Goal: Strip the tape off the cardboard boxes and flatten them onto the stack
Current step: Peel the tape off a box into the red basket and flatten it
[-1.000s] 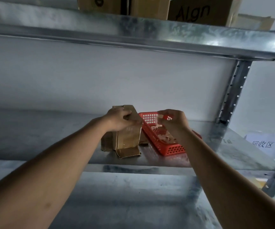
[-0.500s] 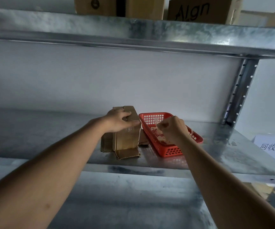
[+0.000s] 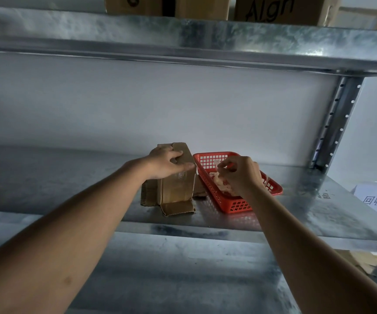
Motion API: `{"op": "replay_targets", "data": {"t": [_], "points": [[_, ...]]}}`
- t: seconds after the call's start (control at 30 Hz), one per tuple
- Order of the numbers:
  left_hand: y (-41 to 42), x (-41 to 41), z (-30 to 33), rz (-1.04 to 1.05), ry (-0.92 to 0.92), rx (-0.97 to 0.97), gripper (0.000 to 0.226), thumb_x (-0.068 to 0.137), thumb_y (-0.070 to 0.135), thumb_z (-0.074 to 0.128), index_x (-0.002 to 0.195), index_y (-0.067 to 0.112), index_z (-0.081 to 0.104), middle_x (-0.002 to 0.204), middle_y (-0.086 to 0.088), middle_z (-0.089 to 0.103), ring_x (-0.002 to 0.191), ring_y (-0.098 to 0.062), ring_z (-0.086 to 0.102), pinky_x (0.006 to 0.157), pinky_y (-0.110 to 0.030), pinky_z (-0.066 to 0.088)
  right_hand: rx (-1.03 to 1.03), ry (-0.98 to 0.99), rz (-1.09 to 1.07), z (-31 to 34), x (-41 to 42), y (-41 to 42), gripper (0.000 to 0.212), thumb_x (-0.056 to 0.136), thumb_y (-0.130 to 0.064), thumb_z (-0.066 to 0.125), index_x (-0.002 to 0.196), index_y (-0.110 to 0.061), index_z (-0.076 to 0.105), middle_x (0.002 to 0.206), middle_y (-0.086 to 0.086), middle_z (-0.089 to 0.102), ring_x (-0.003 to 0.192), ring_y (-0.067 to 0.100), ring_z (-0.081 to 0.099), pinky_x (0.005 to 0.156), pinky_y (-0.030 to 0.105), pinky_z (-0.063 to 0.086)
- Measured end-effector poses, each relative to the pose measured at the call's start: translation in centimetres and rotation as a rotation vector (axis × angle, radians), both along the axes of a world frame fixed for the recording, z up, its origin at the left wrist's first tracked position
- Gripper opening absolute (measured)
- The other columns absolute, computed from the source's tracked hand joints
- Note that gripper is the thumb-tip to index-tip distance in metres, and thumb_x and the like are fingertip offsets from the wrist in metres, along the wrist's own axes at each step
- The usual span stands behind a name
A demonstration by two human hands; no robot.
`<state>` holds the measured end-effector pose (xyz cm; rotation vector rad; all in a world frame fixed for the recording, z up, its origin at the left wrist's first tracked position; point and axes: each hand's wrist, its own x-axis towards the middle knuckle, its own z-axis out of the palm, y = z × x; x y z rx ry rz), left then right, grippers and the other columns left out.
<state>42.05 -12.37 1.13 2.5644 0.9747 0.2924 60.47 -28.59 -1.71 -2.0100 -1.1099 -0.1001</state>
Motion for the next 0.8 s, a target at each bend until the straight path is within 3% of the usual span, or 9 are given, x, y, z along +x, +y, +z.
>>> {"op": "replay_targets", "data": {"t": [0.17,0.23,0.33,0.4,0.53,0.63,0.8], "points": [[0.14,-0.01,-0.09,-0.001,0.004,-0.005,0.098,0.082,0.086,0.05,0.162,0.032,0.032,0.172,0.0,0.013,0.158,-0.026,0.009,0.125,-0.051,0.016,0.041,0.128,0.037,-0.16,0.23,-0.56,0.025,0.072,-0.024,0.094,0.091,-0.024,0.077,0.085,-0.015,0.072,0.076,-0.006,0.063,0.056,0.005,0.04],[0.1,-0.05,-0.03,-0.001,0.006,-0.005,0.098,0.082,0.085,0.05,0.162,0.031,0.032,0.172,0.0,0.014,0.158,-0.026,0.01,0.125,-0.05,0.017,0.09,0.18,0.014,-0.19,0.29,-0.56,0.02,0.076,-0.022,0.092,0.09,-0.025,0.078,0.085,-0.016,0.072,0.078,-0.003,0.065,0.057,0.008,0.042],[-0.02,-0.01,0.08,-0.003,0.01,-0.002,0.099,0.082,0.086,0.049,0.162,0.03,0.032,0.172,0.001,0.015,0.158,-0.025,0.012,0.125,-0.05,0.018,0.247,0.282,0.01,-0.23,0.44,-0.64,0.011,0.085,-0.02,0.084,0.094,-0.025,0.079,0.087,-0.012,0.076,0.075,0.01,0.073,0.063,0.022,0.055],[-0.08,0.02,0.12,0.0,0.014,0.003,0.099,0.081,0.086,0.049,0.162,0.03,0.032,0.171,0.0,0.016,0.158,-0.026,0.012,0.126,-0.051,0.018,0.32,0.329,0.017,-0.23,0.56,-0.68,0.011,0.089,-0.022,0.081,0.099,-0.026,0.078,0.09,-0.01,0.078,0.069,0.017,0.074,0.058,0.026,0.057],[-0.08,0.02,0.08,-0.001,0.017,-0.004,0.105,0.076,0.089,0.047,0.162,0.031,0.032,0.171,0.0,0.016,0.158,-0.026,0.012,0.126,-0.051,0.017,0.371,0.299,-0.007,-0.23,0.58,-0.77,0.009,0.092,-0.028,0.077,0.101,-0.027,0.077,0.085,-0.012,0.077,0.069,0.007,0.071,0.062,0.026,0.053],[0.03,0.04,-0.02,0.004,0.014,-0.006,0.1,0.08,0.087,0.049,0.162,0.032,0.032,0.172,0.001,0.015,0.158,-0.026,0.011,0.126,-0.051,0.016,0.208,0.104,-0.038,-0.31,0.79,-0.78,0.009,0.094,-0.029,0.075,0.103,-0.026,0.075,0.091,-0.01,0.076,0.07,0.001,0.067,0.058,0.024,0.052],[0.16,0.06,-0.16,0.006,0.02,-0.001,0.099,0.081,0.088,0.049,0.161,0.033,0.032,0.172,0.001,0.013,0.159,-0.025,0.008,0.126,-0.052,0.015,-0.236,-0.285,-0.055,-0.3,0.56,-0.9,0.029,0.092,-0.054,0.07,0.11,-0.031,0.073,0.096,-0.005,0.075,0.072,0.012,0.065,0.052,0.024,0.049]]}}
